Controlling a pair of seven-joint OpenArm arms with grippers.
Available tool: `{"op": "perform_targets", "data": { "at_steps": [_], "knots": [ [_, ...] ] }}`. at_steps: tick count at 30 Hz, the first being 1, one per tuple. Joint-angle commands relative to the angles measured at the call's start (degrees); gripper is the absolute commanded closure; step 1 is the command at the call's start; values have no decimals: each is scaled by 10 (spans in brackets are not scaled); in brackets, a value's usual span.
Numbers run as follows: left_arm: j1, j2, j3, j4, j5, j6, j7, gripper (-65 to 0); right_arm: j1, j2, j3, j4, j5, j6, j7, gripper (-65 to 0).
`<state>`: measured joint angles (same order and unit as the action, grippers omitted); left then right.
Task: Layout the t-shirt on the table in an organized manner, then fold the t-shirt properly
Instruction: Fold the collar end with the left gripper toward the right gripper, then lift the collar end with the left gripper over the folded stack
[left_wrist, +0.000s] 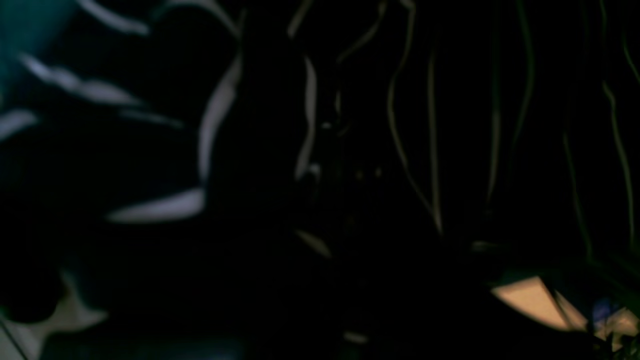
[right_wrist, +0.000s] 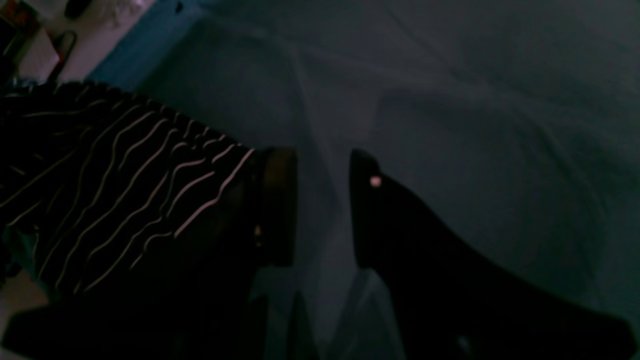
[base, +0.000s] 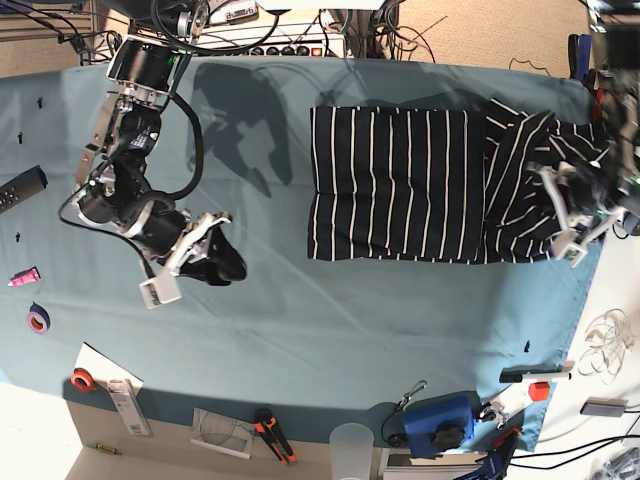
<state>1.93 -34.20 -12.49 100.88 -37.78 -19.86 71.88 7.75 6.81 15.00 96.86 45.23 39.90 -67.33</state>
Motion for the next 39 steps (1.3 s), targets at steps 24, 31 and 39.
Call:
{"op": "perform_targets", "data": {
  "at_steps": [24,31,39],
  "knots": [
    [-8,102,180,167,329,114,-40,0,13,4,0,10,-36,1,18,-180],
    [-10,163,233,173,420,130,-38,0,13,3,0,10,-54,1,21,-180],
    [-10,194,321,208,560,179,-39,0,11,3,0,10,-55,1,24,-180]
  ]
}}
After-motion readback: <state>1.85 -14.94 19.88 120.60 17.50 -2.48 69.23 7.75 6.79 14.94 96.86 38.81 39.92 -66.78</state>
